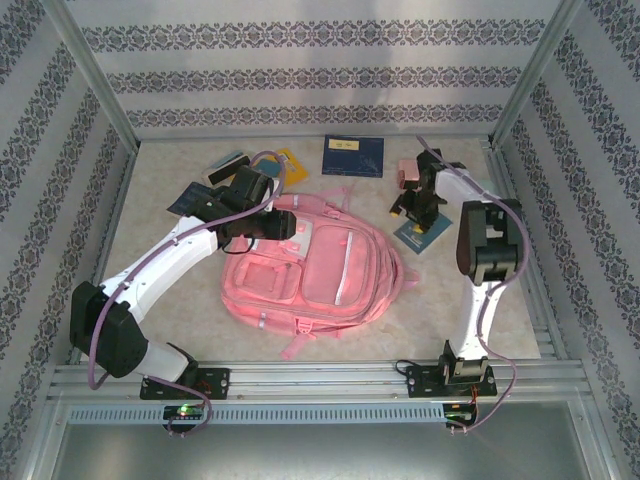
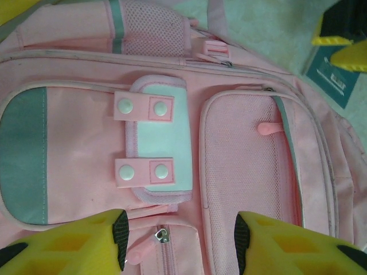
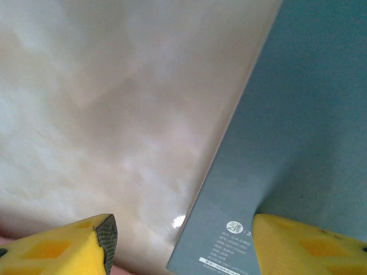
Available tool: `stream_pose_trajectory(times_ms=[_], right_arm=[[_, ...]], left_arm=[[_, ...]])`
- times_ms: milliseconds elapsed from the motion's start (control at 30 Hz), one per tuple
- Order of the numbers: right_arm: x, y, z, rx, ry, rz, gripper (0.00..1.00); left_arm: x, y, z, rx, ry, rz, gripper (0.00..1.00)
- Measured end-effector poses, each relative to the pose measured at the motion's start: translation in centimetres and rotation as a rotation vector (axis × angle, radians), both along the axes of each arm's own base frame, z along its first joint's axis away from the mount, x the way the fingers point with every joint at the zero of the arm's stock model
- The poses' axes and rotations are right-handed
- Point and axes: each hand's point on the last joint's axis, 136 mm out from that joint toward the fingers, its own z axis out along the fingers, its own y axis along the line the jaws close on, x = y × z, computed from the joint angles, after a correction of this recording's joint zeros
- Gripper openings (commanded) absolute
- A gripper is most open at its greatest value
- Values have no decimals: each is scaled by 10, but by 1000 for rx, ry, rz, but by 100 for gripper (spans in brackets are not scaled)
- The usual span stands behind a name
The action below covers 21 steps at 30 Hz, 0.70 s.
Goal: Pack books, pencil case, and school supplies into a backpack
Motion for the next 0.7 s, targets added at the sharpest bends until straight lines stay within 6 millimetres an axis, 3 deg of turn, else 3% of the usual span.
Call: stream_pose_trajectory(times_ms=[200,300,433,533,633,700], right_arm=[[-72,-3,1,27,57,-116,64],[-86,-6,12,20,52,-126,67],[-61,-20,40,7,-48,-109,73],[-22,-43,56,-28,-115,-96,77],[19,-65,53,-72,-145,-61,81],[31,-73,42,-89,-129,-33,85]], left_arm=[[1,-7,1,-34,9,-11,53],[1,-11,-7,-41,39,-14,51],[1,-16,-18,-50,82,-24,50],[0,-18,-20,-53,93,-30,50],[1,-18,-19,-53,91,-30,50],[0,-18,-20,-52,92,-30,51]])
